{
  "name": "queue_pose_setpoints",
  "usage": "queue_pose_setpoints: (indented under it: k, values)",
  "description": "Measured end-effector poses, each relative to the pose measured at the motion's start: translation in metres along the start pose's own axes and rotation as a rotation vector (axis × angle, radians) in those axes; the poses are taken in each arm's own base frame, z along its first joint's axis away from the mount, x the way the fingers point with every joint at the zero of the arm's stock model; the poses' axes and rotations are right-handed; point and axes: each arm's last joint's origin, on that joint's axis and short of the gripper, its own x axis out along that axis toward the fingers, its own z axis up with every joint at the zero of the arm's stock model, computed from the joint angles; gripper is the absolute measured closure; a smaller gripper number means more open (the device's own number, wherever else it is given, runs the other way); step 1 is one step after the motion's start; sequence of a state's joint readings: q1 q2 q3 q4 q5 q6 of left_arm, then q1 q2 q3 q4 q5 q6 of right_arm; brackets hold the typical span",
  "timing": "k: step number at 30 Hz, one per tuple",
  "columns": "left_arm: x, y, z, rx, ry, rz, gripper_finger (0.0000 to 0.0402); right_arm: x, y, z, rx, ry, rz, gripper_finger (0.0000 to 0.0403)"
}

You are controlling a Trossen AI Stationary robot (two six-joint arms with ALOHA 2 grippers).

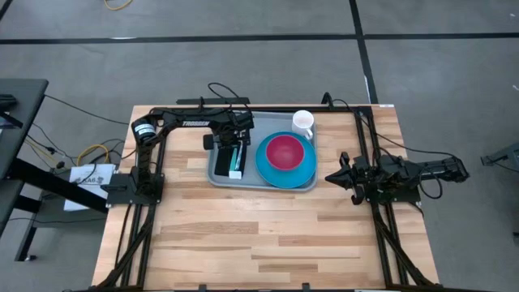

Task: Set up tray
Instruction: Adjust the blue fork on top of the black napkin

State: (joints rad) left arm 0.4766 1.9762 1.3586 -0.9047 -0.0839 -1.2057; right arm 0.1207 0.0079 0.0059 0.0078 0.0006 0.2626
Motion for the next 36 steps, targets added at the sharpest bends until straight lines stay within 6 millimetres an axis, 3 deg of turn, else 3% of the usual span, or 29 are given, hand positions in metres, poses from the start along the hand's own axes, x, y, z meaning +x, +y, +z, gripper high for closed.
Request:
queue_pose_setpoints:
  k: [10, 26, 36]
  values:
    - [0.0, 0.0, 0.0, 0.006, 0.005, -0.004, 0.0399, 0.0, 0.0, 0.0, 0.0, 0.0, 0.0, 0.0403]
    - [0.0, 0.001, 0.003, 0.039, 0.01, 0.0, 0.0401, 0.0, 0.0, 0.0, 0.0, 0.0, 0.0, 0.0403]
    - [-0.022, 0.001, 0.017, 0.085, -0.014, 0.042, 0.0401, 0.0, 0.0, 0.0, 0.0, 0.0, 0.0, 0.0403]
